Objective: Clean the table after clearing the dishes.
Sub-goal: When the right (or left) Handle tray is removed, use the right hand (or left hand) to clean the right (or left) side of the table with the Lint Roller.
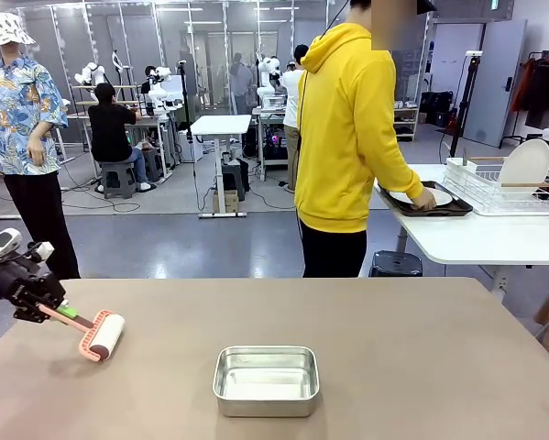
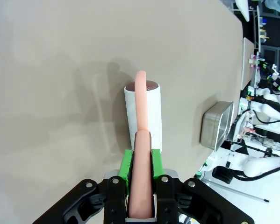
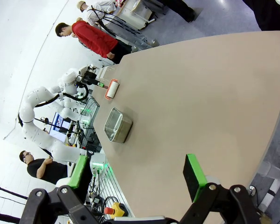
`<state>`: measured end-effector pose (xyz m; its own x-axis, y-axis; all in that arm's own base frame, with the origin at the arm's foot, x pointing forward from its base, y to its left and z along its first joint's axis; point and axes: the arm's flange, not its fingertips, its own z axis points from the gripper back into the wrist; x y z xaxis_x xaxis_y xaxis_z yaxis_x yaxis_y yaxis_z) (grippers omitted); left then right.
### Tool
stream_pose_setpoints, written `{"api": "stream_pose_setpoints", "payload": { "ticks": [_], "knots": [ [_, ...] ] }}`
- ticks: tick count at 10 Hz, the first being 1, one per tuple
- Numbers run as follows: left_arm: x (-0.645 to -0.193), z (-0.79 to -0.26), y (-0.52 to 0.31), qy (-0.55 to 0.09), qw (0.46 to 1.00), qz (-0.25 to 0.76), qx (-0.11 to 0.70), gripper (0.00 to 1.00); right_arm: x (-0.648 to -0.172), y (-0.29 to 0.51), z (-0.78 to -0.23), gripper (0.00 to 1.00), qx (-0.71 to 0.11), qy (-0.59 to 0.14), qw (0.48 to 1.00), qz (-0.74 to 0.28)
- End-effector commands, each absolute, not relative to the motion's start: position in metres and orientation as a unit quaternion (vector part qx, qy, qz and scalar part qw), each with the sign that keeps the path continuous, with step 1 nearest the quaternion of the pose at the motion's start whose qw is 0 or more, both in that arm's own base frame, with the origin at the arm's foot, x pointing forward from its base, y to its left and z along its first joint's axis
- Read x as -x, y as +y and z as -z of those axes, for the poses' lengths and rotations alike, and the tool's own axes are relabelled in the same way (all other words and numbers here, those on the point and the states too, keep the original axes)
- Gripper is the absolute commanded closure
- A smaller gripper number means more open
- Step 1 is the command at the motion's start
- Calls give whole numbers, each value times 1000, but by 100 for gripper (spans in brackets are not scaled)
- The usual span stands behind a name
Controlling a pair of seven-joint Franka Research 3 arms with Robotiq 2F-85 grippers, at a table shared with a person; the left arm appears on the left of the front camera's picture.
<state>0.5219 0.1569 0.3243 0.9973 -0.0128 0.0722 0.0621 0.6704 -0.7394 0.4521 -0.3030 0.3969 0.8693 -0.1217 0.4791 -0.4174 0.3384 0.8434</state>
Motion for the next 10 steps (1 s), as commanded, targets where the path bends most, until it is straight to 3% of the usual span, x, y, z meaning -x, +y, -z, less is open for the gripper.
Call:
{"api": "stream_pose_setpoints", "payload": {
  "ticks": [1,10],
  "knots": [
    [-520,-317,185,-42,904,22,424,79,-448,-298,-399,0,-569,-243,780,-95],
    [-498,-337,248,-52,927,-42,370,79,-448,-298,-399,0,-569,-243,780,-95]
  ]
}}
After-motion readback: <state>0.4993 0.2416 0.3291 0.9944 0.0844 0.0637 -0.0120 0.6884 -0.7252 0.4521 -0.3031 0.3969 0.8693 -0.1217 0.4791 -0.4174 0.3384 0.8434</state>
